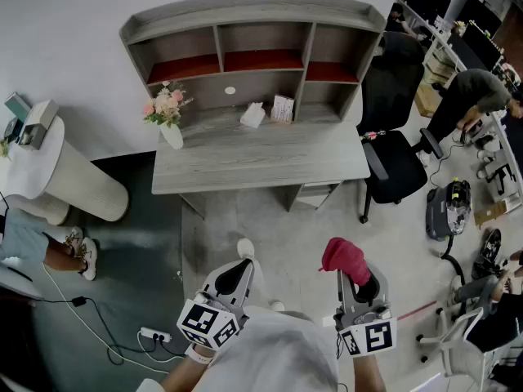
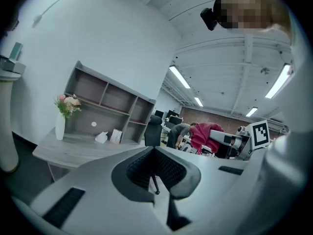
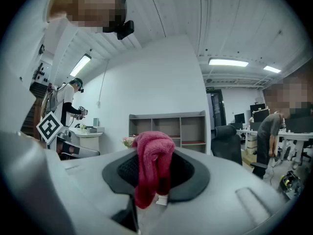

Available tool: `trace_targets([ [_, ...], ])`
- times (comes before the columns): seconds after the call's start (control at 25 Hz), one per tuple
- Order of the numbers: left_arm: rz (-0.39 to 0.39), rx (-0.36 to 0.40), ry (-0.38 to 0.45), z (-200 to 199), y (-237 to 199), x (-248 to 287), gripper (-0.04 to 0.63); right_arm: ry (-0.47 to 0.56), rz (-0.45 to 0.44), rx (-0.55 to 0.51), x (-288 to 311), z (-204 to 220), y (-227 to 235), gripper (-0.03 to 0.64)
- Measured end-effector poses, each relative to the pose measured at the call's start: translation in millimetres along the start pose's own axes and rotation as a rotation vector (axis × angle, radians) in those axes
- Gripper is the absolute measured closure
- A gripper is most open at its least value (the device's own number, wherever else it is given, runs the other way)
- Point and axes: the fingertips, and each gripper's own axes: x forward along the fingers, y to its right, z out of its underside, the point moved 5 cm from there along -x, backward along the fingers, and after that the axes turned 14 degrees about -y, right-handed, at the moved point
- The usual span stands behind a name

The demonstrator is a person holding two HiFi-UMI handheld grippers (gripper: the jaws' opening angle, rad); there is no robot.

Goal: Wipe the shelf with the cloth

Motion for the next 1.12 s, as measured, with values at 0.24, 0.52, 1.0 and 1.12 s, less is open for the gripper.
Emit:
trace_targets([
  [0.24,0.031,0.068,0.000,-5.7,72.1,-30.9,0.589,0.000,0.025,0.053,-72.5,5.3,-2.3,0.488],
  [0.52,0.060,0.119,-0.010,-11.7,78.2,-46.6,0.589,0.023,0.031,0.077,-73.3,2.1,-27.6,0.488],
  [1.0,0.122,0.126,0.015,-26.1,37.4,-57.4,0.589,0.016,0.088,0.136,-38.3,-10.0,-55.0,0.486],
  [1.12,0.123,0.106,-0.013,-22.9,16.9,-58.9,0.589,0.007,0.089,0.128,-25.8,-15.1,-63.0,0.486],
])
